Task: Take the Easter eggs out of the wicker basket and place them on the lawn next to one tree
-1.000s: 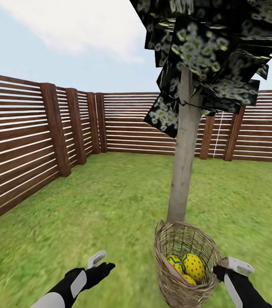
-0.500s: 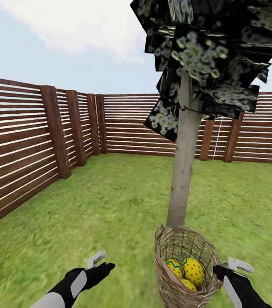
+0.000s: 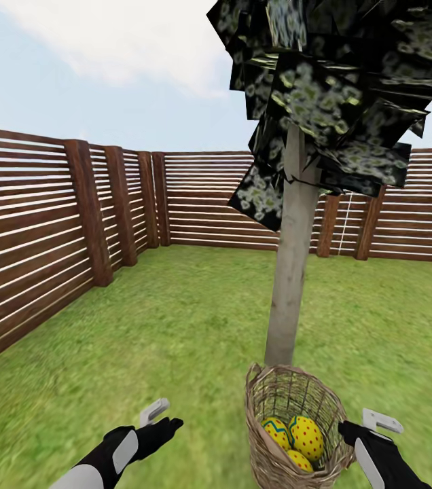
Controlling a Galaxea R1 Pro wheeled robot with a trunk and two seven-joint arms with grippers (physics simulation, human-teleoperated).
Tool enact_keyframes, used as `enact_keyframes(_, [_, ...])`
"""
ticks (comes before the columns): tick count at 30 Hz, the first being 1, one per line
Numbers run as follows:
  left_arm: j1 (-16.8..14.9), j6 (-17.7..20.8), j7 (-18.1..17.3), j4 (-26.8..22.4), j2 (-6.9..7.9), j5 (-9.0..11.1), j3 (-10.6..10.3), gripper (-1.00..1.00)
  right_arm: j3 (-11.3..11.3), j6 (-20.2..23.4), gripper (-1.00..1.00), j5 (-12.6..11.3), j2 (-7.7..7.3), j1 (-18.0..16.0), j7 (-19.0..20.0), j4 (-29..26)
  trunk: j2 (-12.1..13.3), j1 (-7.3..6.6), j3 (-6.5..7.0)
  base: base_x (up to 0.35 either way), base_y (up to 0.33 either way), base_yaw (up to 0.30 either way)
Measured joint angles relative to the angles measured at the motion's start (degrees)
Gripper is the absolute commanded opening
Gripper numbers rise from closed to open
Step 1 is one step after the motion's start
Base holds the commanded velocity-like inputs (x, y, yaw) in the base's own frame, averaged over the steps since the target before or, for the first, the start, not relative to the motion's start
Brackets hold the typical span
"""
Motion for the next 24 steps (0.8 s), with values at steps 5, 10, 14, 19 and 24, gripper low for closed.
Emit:
enact_keyframes(5, [0.01,-0.04,0.00,0.08,-0.01,-0.01,0.00,1.00,0.00,0.00,1.00,0.00,0.00,0.00,0.00,0.00,2.01,-1.10,0.90,0.000,0.000,0.000])
enact_keyframes(10, [0.00,-0.04,0.00,0.09,-0.02,-0.01,0.00,1.00,0.00,0.00,1.00,0.00,0.00,-0.01,0.00,0.00,4.01,-2.20,1.80,0.000,0.000,0.000])
enact_keyframes(14, [0.01,-0.04,0.06,0.10,-0.02,-0.01,0.00,1.00,0.00,0.00,1.00,0.00,0.00,0.01,0.00,0.00,5.62,-3.08,2.51,0.000,0.000,0.000])
enact_keyframes(19, [0.00,-0.04,0.39,0.10,-0.02,-0.01,0.00,1.00,0.06,0.04,1.00,0.00,0.02,0.00,0.00,0.07,7.62,-4.17,3.41,0.000,0.000,0.000])
enact_keyframes(24, [0.00,-0.04,0.47,0.10,-0.02,-0.01,0.00,1.00,0.08,0.01,1.00,0.00,0.00,-0.01,0.00,0.08,9.63,-5.26,4.31,-0.075,0.000,0.000])
